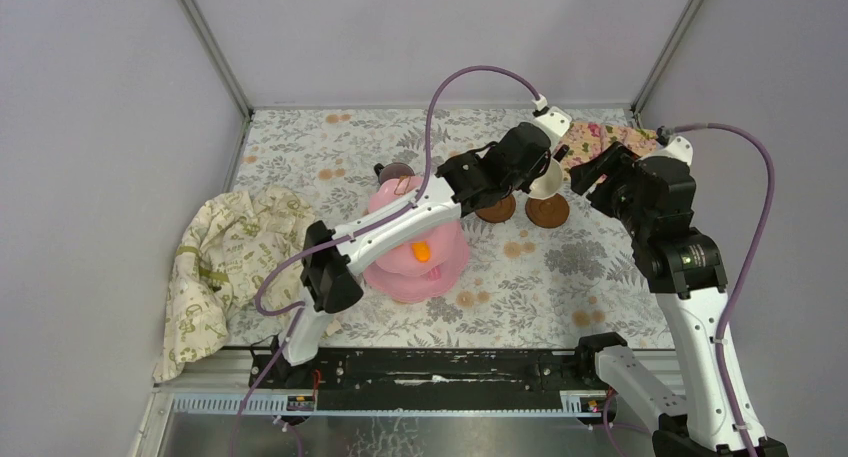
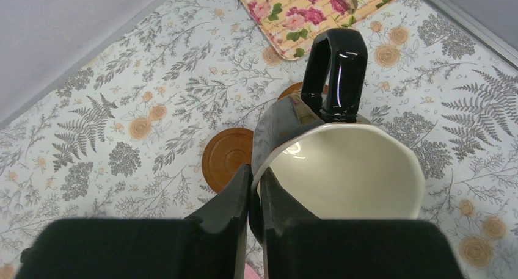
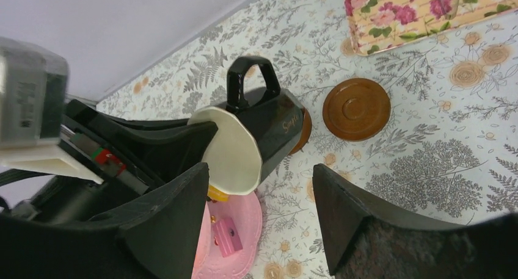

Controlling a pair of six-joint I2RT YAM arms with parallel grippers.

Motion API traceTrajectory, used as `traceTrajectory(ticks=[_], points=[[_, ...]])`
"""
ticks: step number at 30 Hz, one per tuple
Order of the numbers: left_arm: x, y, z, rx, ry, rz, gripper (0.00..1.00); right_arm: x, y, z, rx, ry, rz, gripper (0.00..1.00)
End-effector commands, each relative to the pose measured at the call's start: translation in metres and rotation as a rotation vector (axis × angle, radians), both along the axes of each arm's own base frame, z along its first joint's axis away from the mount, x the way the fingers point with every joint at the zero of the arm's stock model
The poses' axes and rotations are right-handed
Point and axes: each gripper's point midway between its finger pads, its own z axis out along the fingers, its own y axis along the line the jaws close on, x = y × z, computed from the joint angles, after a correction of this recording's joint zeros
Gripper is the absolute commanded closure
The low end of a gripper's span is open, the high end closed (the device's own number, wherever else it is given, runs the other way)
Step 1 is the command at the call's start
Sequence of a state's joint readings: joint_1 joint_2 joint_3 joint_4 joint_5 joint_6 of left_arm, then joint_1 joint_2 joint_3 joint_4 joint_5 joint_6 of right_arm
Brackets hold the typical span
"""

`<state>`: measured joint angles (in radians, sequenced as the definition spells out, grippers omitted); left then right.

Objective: Serve the afternoon tea
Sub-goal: Pick up the cup at the center of the board.

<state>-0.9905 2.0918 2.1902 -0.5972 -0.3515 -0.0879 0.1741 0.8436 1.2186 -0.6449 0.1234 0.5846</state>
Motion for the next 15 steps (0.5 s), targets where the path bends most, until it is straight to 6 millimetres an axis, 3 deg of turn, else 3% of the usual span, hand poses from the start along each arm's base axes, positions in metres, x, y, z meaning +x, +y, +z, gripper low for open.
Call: traceTrajectory(ticks=[1,8,15], points=[[0.004,-0.010,0.072,-0.130,-0.152,0.016,1.00,0.000,0.010,-0.020,-0.015,0.054,0.067,0.30],[0.001,-0.016,0.071,-0.134,-0.154,0.015,1.00,0.005,0.016,-0.049,-0.019,0.115,0.087,0.32],[-0.011,-0.023,0.066,-0.095,-0.179,-0.001,1.00,0.012,0.021,-0.059,-0.029,0.132,0.086,0.33]])
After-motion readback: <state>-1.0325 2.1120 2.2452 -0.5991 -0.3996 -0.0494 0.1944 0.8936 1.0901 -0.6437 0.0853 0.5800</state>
